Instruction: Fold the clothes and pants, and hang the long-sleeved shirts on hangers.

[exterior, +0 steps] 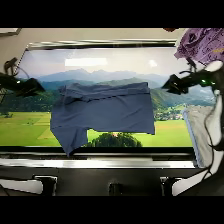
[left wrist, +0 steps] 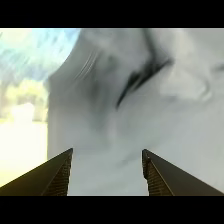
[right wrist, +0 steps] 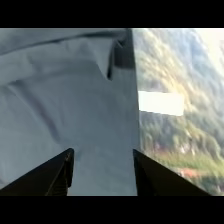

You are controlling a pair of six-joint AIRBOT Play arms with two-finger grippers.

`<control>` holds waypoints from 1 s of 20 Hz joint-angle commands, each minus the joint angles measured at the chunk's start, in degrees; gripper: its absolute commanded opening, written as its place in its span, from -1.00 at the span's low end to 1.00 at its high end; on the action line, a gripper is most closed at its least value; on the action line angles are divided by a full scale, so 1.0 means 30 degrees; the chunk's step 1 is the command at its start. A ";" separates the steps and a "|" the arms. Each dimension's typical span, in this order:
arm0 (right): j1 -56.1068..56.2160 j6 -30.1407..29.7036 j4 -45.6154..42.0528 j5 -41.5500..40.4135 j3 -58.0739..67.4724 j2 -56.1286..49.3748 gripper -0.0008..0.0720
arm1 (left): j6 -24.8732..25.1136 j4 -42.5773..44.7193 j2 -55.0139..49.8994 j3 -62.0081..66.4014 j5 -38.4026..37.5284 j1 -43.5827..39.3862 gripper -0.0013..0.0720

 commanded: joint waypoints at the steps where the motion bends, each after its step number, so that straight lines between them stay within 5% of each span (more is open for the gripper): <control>1: -0.2674 -0.1902 0.1654 0.0736 -0.6353 0.3337 0.12 | 0.0306 -0.0488 0.2973 -0.3402 -0.0597 0.1894 0.41; 7: -0.4175 -0.4685 0.3541 -0.2171 -1.7908 0.7271 0.27 | 0.1945 -0.4495 0.9114 -1.3865 0.2419 0.4197 0.41; 20: -0.1348 -0.4707 0.2885 -0.4233 -1.8790 0.5705 0.31 | 0.1858 -0.4554 0.9857 -1.5176 0.4087 0.4160 0.41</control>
